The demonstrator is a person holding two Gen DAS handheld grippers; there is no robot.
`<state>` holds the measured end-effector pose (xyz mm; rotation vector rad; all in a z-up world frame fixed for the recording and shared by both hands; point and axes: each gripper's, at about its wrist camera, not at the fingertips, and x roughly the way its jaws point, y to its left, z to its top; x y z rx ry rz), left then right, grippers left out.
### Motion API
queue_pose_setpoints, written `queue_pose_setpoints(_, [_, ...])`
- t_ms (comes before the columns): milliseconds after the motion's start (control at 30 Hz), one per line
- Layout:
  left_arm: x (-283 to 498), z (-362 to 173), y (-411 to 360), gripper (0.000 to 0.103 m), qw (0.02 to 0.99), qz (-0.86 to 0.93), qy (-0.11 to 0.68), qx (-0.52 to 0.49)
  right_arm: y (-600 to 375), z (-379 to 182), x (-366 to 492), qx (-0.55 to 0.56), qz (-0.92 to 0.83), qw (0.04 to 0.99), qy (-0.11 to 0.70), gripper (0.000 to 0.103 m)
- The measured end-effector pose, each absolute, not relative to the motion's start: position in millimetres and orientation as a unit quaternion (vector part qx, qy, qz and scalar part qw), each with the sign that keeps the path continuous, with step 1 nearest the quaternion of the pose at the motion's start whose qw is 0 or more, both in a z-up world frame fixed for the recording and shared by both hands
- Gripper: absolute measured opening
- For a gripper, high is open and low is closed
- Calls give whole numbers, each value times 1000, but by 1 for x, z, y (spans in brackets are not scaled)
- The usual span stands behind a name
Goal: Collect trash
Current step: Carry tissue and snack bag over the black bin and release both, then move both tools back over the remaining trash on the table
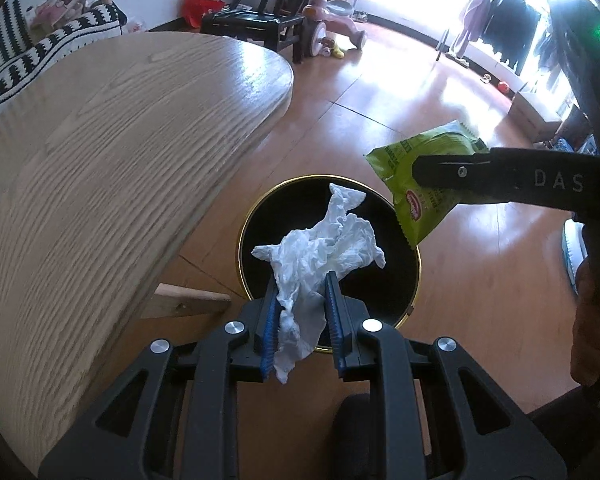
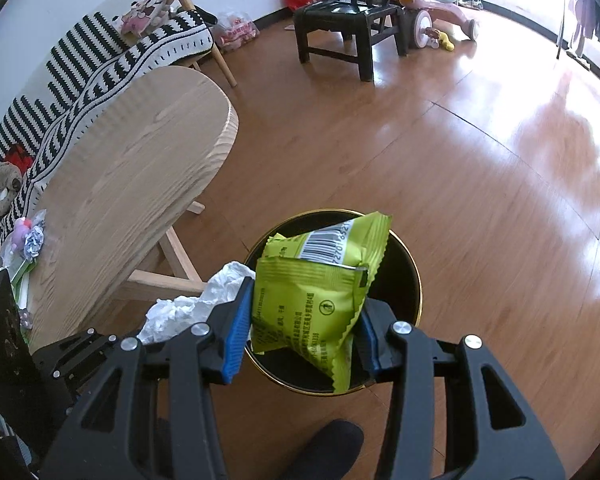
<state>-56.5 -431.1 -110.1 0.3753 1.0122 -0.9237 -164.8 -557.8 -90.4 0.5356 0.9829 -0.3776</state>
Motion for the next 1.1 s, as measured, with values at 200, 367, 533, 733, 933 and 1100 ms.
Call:
queue_pose_setpoints(200, [-61, -113, -432, 24, 755, -429, 464, 176, -560, -92, -166, 260, -182, 828, 463, 48])
queue_pose_setpoints(367, [-61, -114, -432, 51, 762, -425, 456, 176, -561, -89, -168, 266, -187, 828, 457, 71])
queue_pose_setpoints(533, [-65, -108, -433, 63, 762, -431, 451, 172, -561, -86, -169, 265, -190, 831, 451, 71])
queue_pose_setpoints(733, [-67, -85, -421, 81, 768, -440, 439, 153, -557, -72, -170, 267, -194, 837, 437, 77])
queue_pose_setpoints(933, [-62, -34, -368, 93, 799, -434, 399, 117, -529, -40, -161, 249, -182, 861, 405, 90])
queue_pose_setpoints(1100, [-37, -6, -294, 94, 835, -381, 384, 97, -490, -17, -135, 232, -145, 877, 394, 90])
